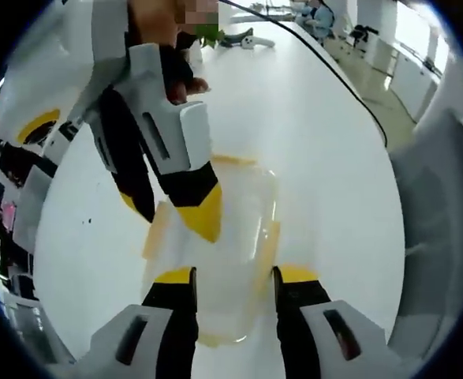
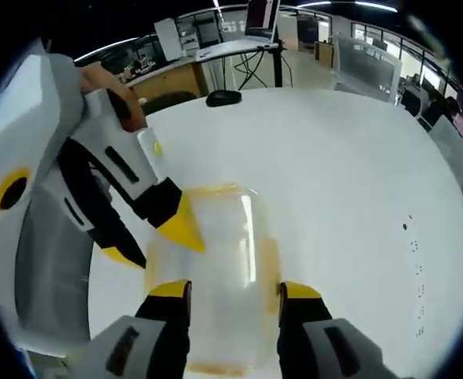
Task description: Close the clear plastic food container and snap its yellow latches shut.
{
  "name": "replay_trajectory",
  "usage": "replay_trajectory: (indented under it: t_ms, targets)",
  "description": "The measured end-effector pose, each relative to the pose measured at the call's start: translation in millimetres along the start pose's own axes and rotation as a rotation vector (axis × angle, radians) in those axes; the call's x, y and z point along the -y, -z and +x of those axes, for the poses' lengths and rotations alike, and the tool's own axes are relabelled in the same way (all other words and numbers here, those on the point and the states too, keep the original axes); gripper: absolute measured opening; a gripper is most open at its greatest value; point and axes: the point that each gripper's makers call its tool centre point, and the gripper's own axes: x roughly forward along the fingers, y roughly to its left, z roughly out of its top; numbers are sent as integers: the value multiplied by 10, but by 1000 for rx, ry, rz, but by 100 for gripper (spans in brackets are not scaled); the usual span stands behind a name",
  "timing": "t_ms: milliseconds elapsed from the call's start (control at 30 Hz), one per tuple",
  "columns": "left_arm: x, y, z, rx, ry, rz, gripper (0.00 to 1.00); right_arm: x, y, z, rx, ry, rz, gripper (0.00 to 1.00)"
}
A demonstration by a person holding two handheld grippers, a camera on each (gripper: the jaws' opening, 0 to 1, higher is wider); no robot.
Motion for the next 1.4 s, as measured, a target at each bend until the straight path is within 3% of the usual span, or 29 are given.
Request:
replay_trajectory:
  t_ms: [200,267,567,633,700,733,767,800,900,1400]
  targets:
    - [3,16,19,3,-35,23,36,-7,-8,19,-37,-31,-31,41]
    - [-15,17,17,17,-36,-12,35,-4,-5,26,-42,-43,-40,41]
    - [-12,38,30,12,-68,-30,34,66,-45,38,-60,-58,-76,38]
    - [-21,35,28,21,-73,-29,33,18,-14,29,-104,-103,-40,37]
    - [-15,35,47,10,-87,-24,33,-6,-28,55,-106,-123,-42,37]
    - [-16,29,46,-5,-95,-25,32,-20,-29,44,-106,-124,-36,37]
    - [-178,110,-11,-49,-183,-10,31,-7,-24,56,-105,-110,-38,37]
    - [-69,56,55,-18,-134,-31,31,-17,-23,49,-107,-111,-39,37]
    - [-27,49,53,-11,-143,-28,31,-17,-5,48,-74,-106,-25,38]
    - [-6,41,42,6,-120,-9,33,-81,6,68,-89,-94,-19,39]
